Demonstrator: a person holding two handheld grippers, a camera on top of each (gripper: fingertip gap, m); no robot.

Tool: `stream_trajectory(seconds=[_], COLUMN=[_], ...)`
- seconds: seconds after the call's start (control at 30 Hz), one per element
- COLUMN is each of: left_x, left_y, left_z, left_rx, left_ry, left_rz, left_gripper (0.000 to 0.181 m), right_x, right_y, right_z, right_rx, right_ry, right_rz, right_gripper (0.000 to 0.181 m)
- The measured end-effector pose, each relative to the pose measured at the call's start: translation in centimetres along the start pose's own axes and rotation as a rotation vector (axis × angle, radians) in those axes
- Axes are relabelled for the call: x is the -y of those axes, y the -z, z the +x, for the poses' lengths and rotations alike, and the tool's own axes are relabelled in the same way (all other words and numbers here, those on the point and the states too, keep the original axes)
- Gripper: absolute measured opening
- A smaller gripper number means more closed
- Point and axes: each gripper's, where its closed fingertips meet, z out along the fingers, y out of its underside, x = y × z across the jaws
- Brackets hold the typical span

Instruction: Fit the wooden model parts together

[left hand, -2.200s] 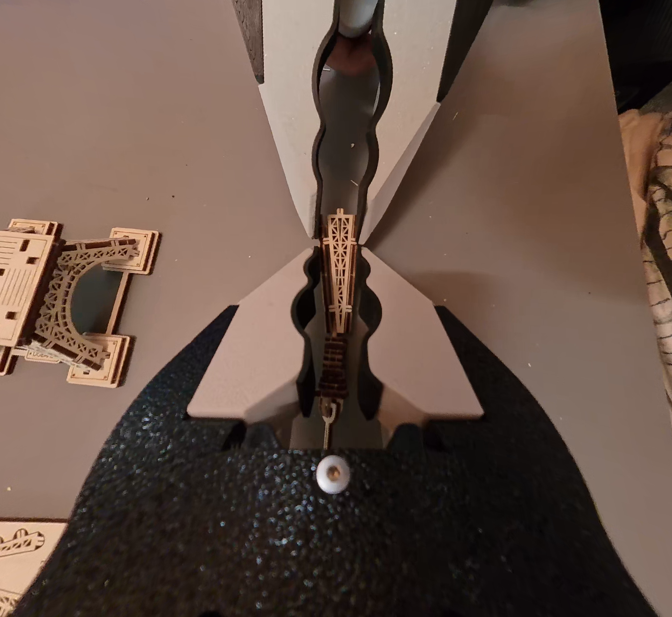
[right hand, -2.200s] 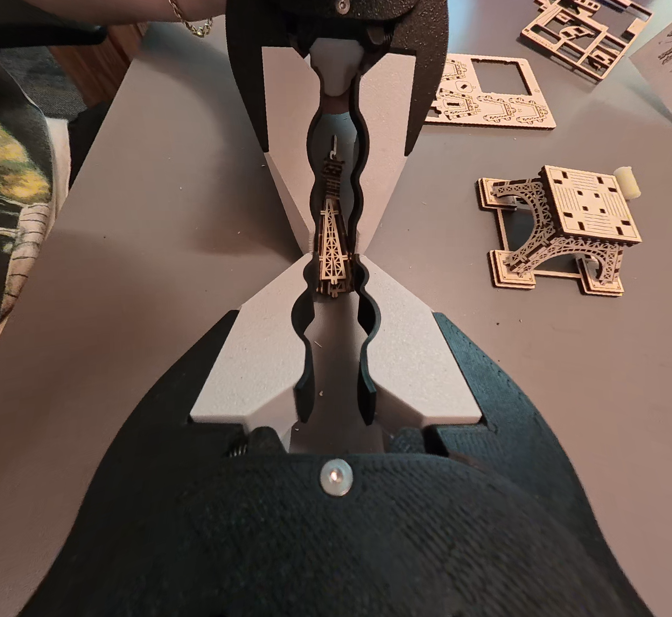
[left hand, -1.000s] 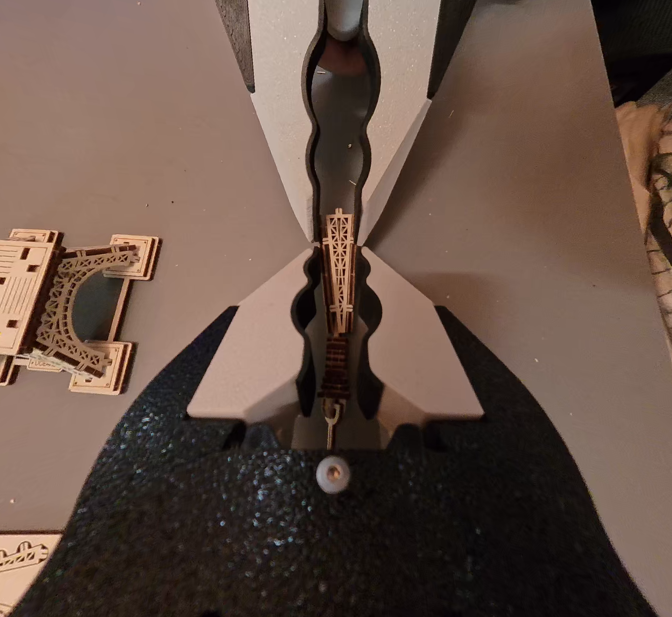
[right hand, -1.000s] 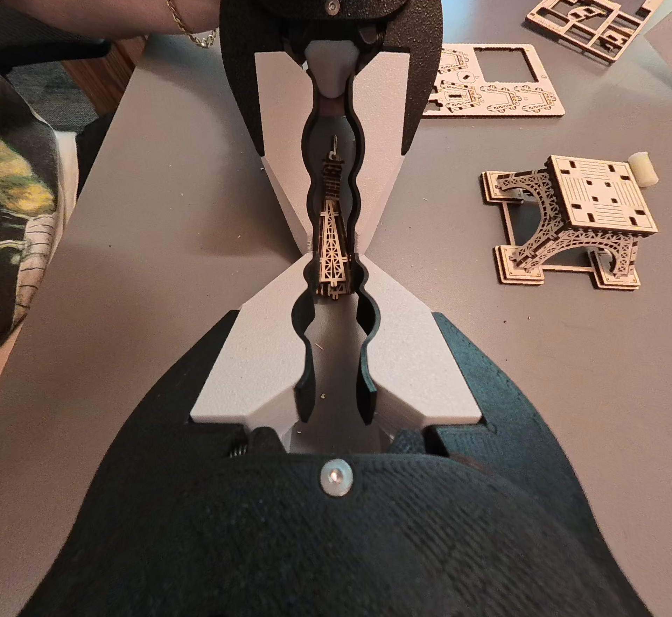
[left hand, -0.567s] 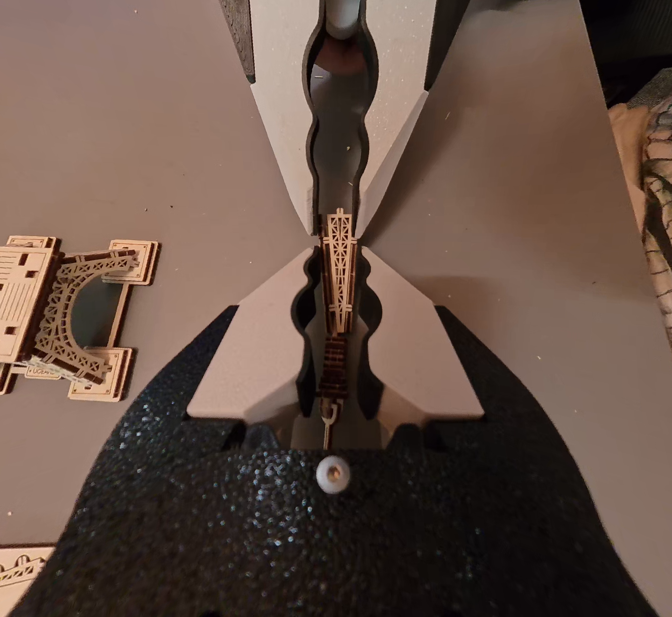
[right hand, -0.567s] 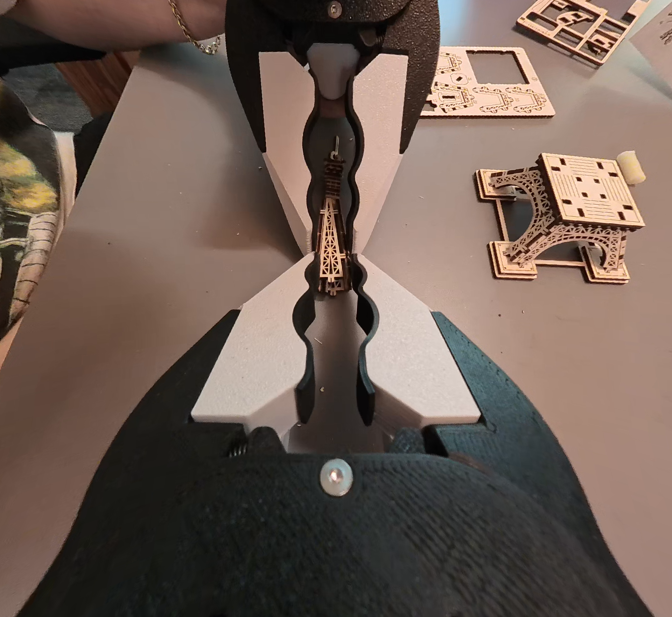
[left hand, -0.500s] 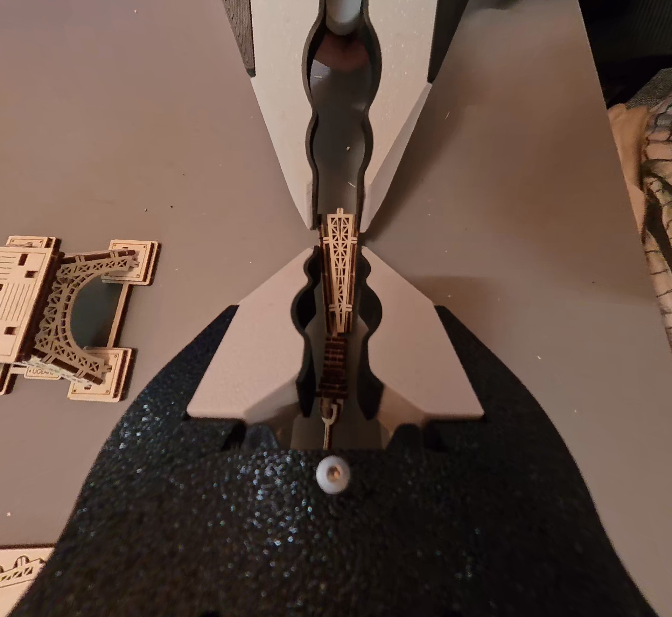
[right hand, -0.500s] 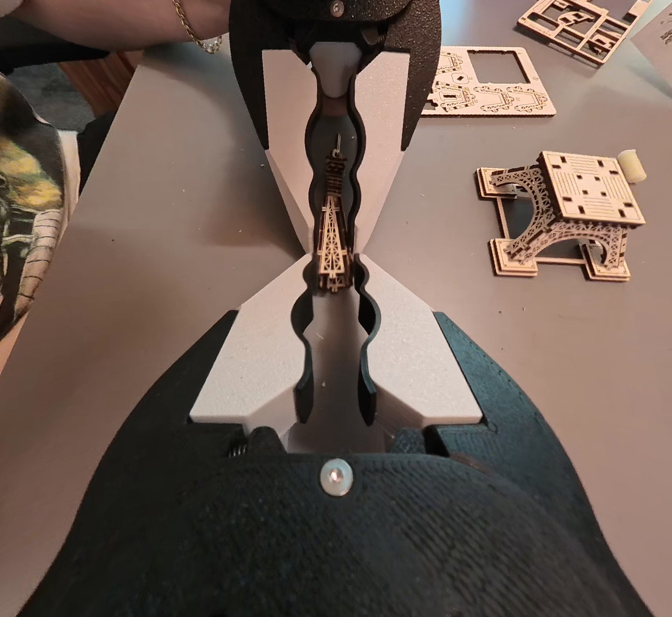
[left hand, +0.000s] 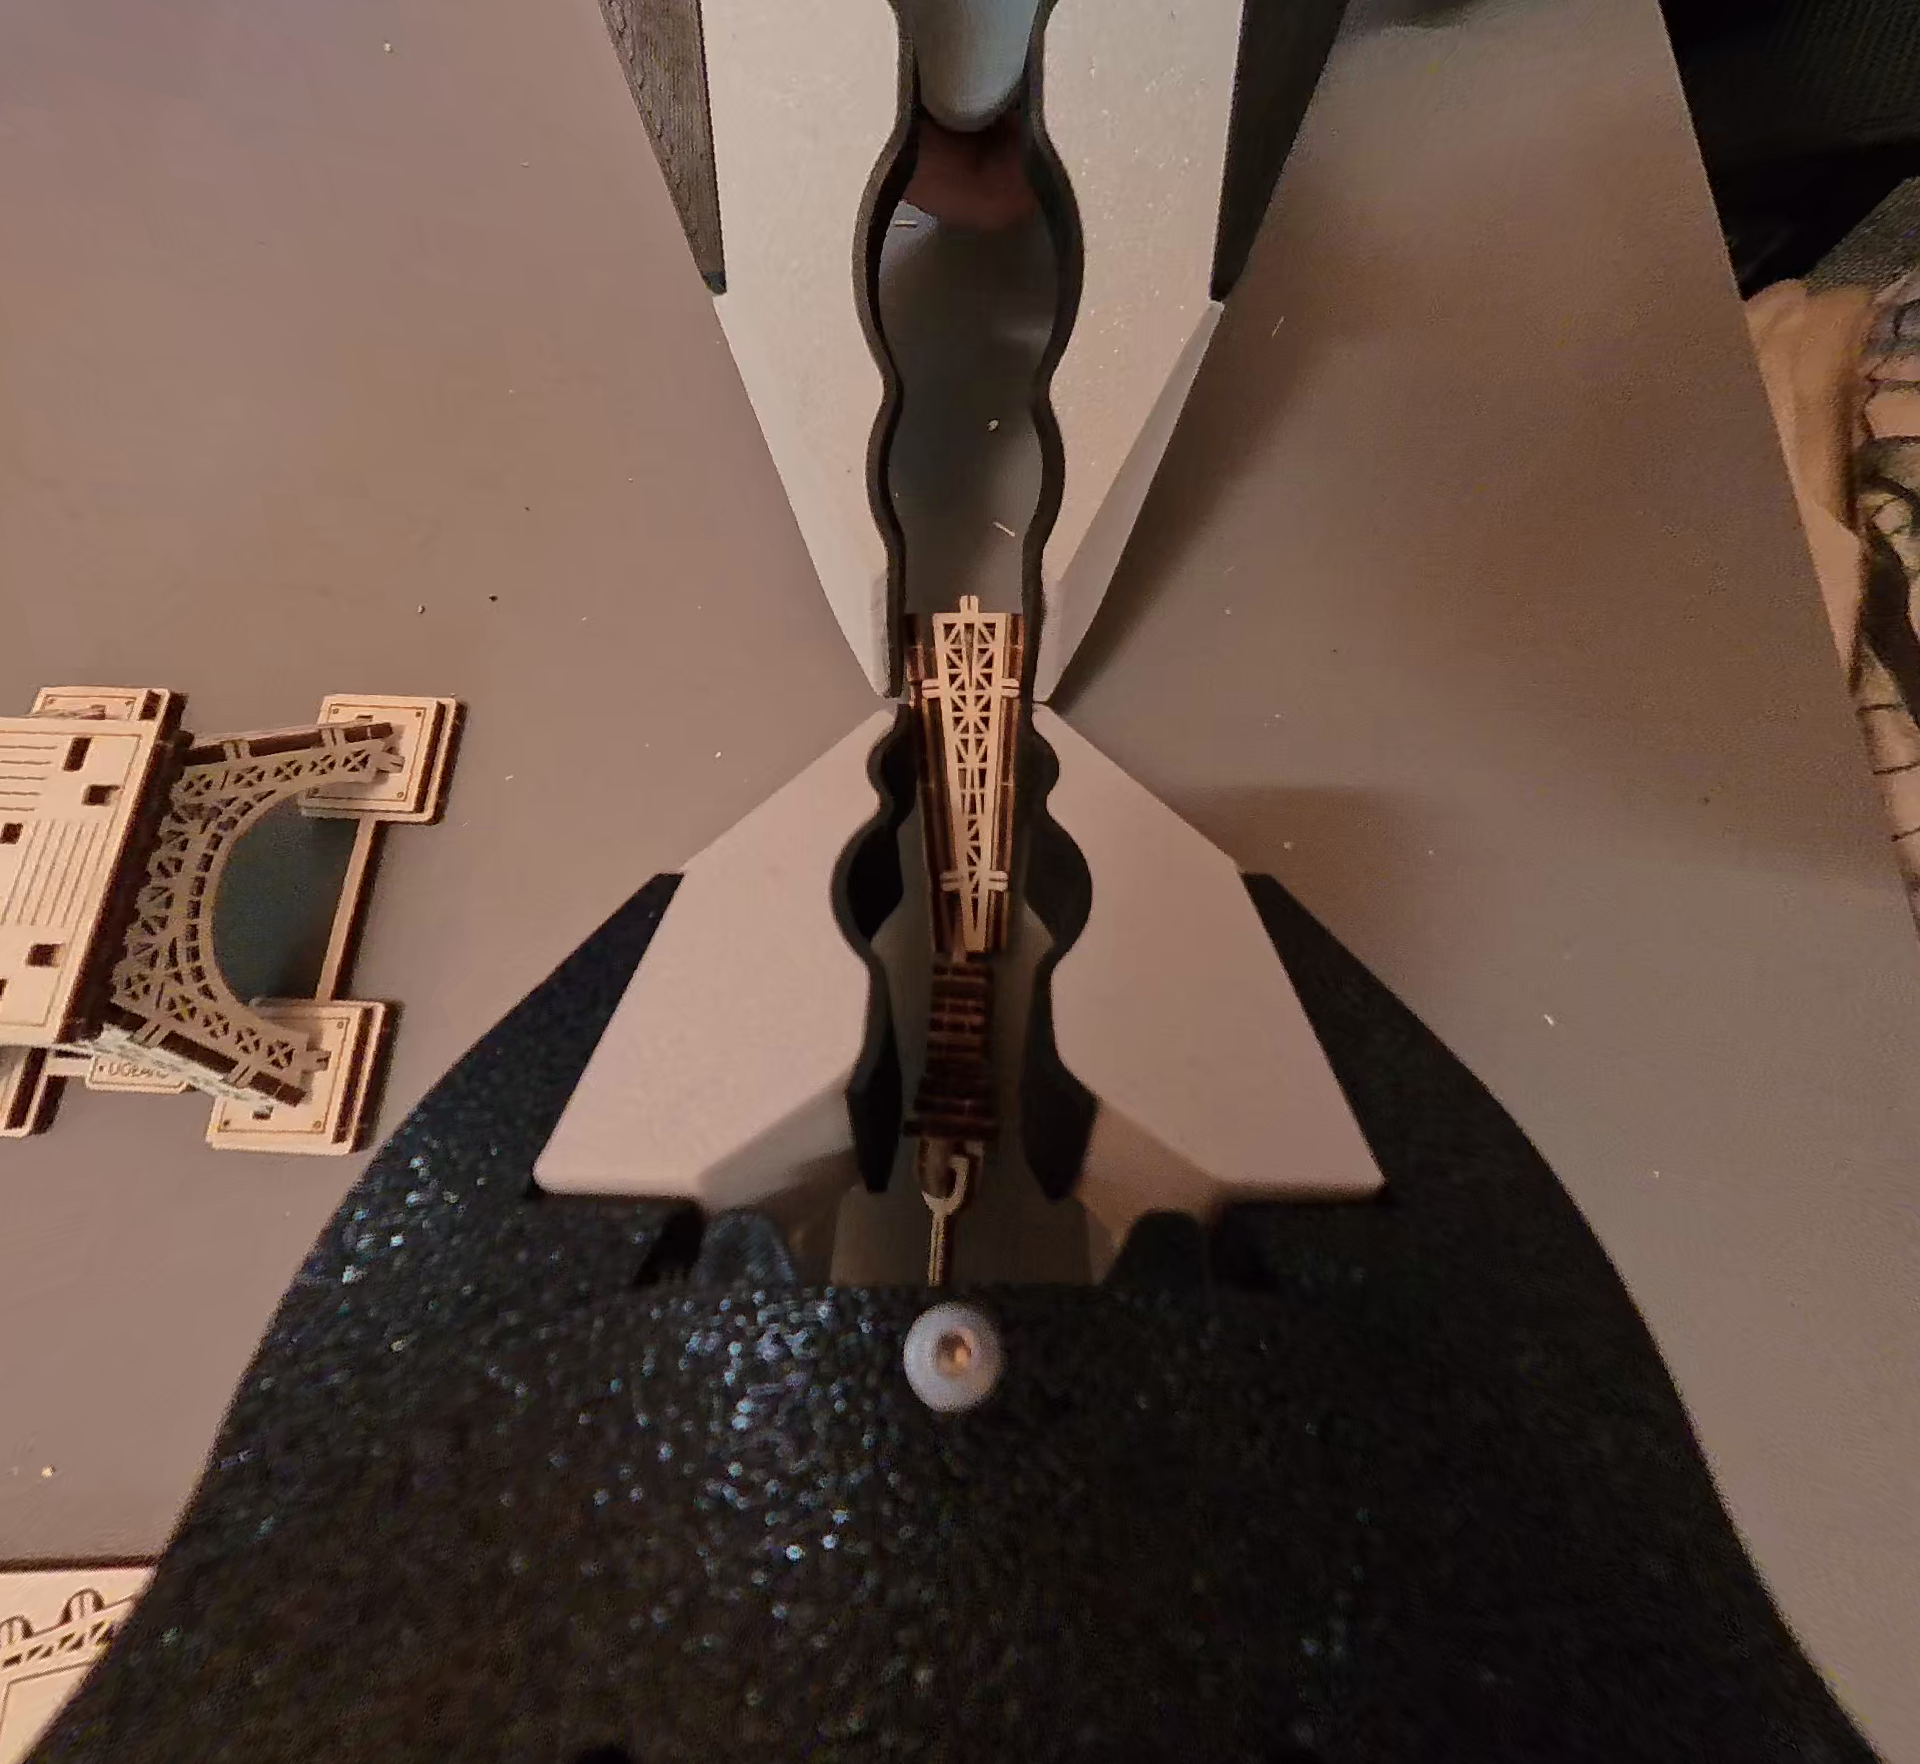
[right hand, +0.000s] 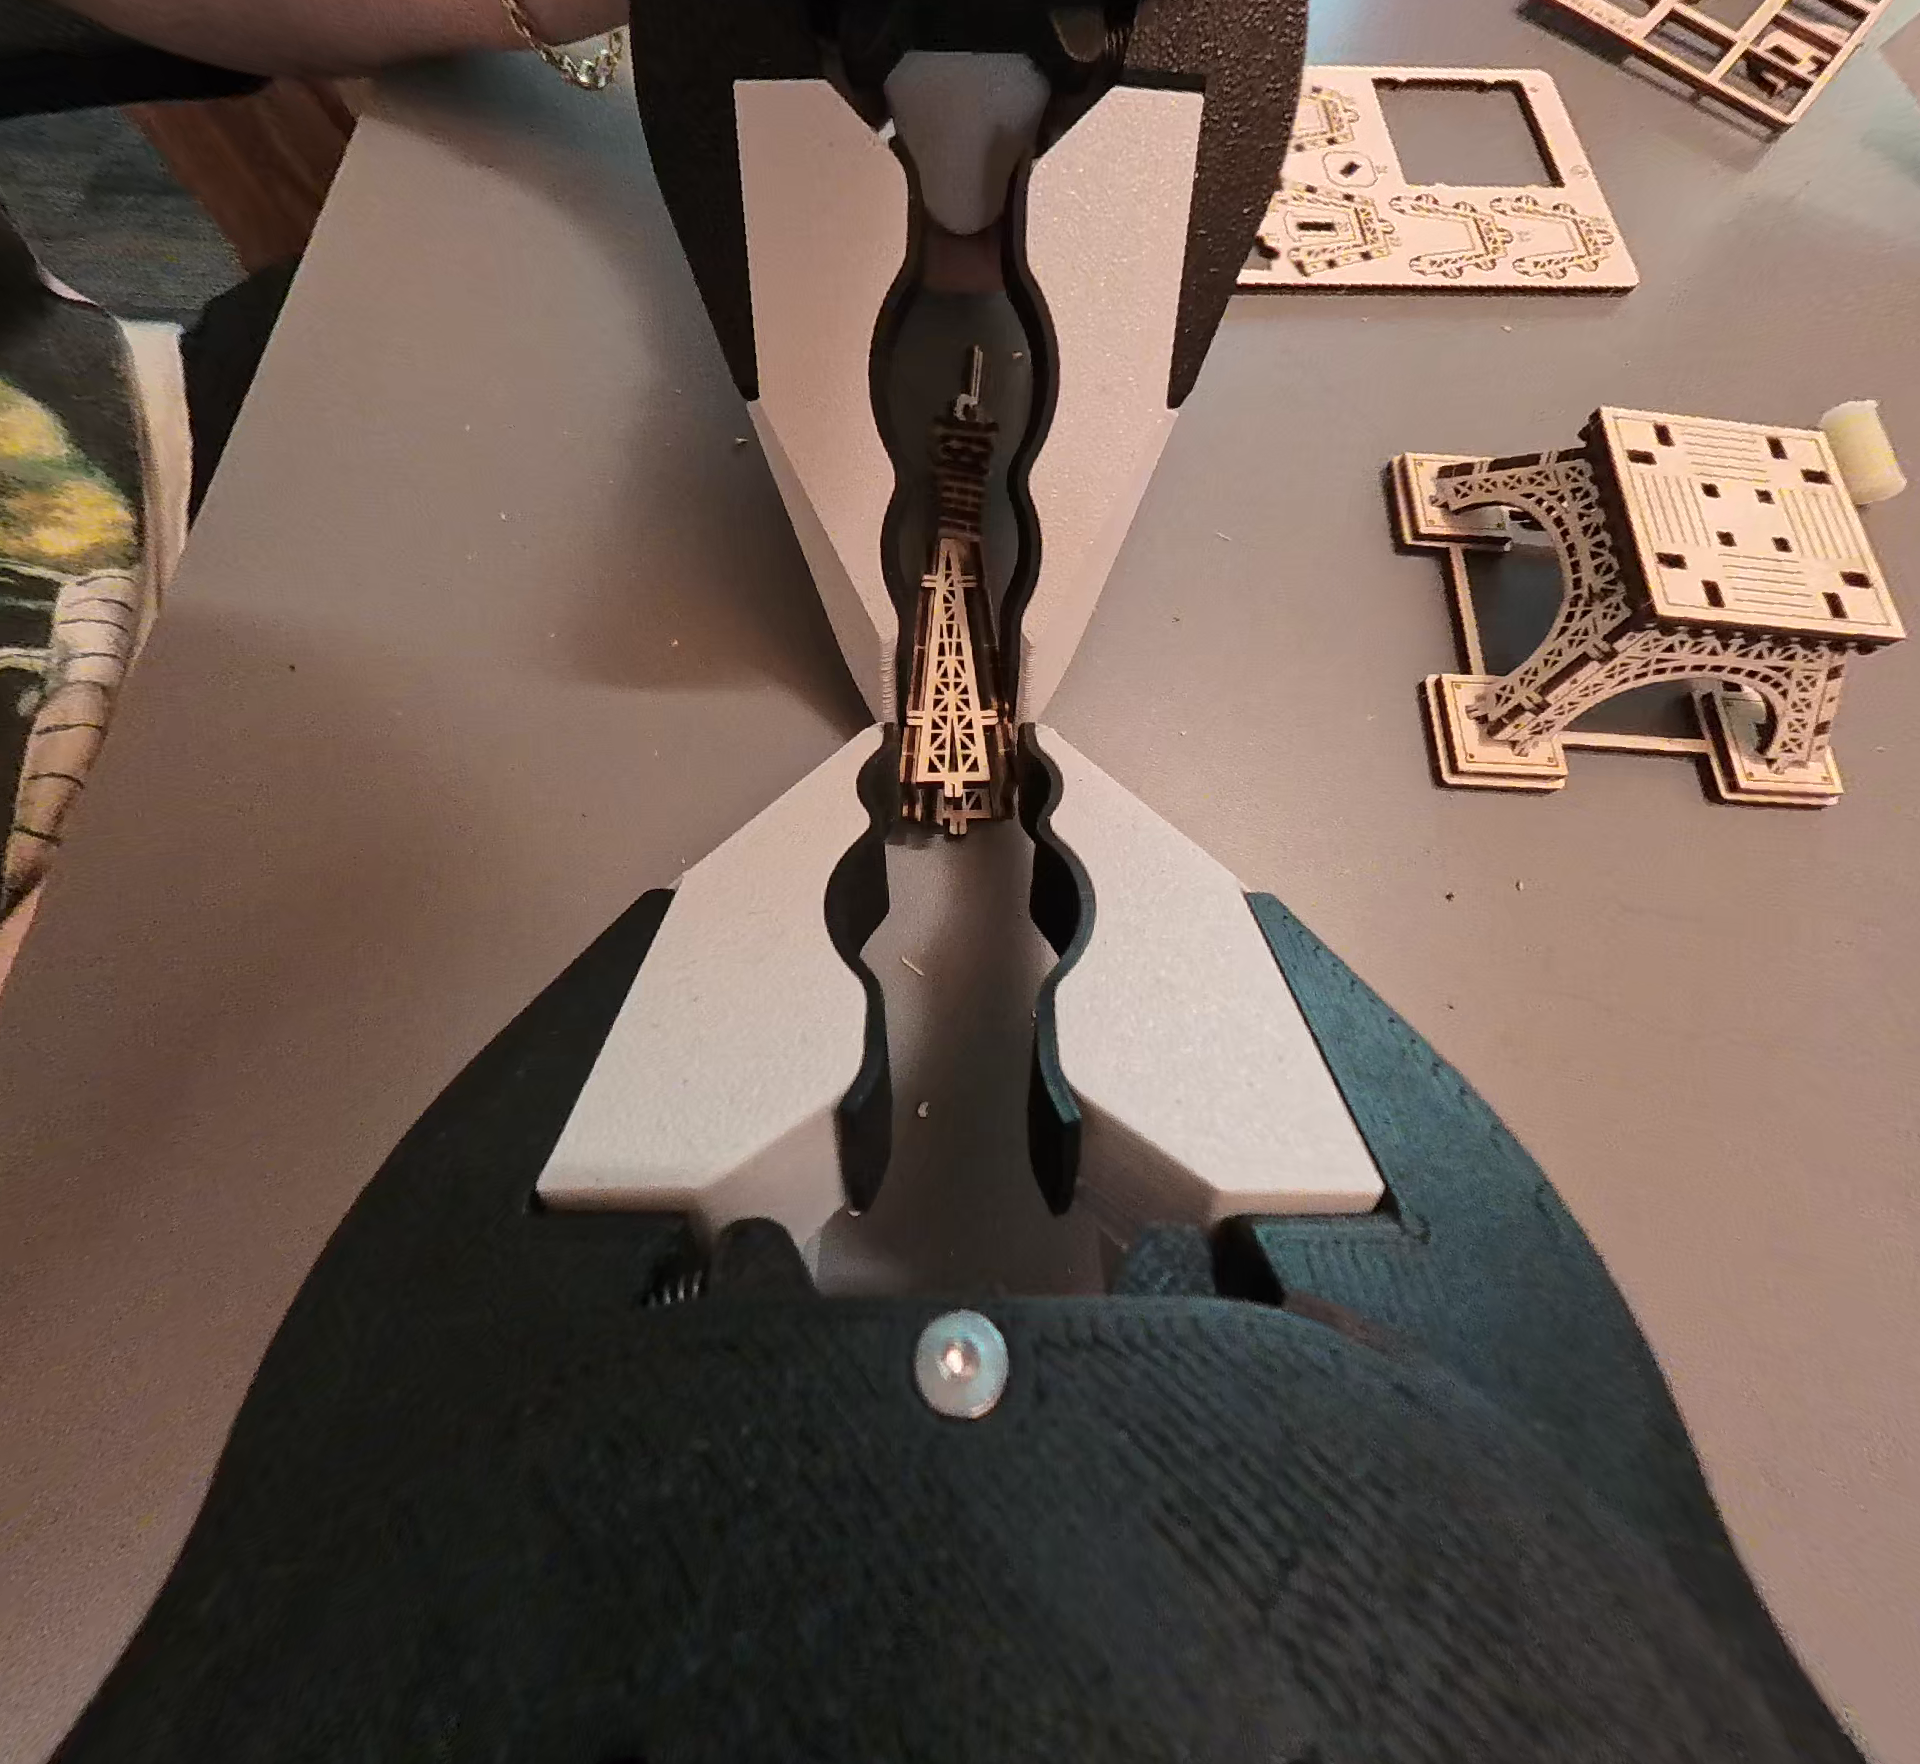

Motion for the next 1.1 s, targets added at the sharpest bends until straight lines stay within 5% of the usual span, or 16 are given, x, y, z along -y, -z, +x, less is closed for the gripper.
stream_trajectory(seconds=[1.1], left_x=[-0.01], left_y=[0.02], left_z=[-0.02], left_rx=[0.001], left_ry=[-0.008], left_rz=[-0.009], left_gripper=[0.015], right_x=[-0.03], right_y=[-0.1], right_z=[-0.04], right_rx=[0.025], right_ry=[-0.054], right_rz=[-0.005], right_gripper=[0.018])
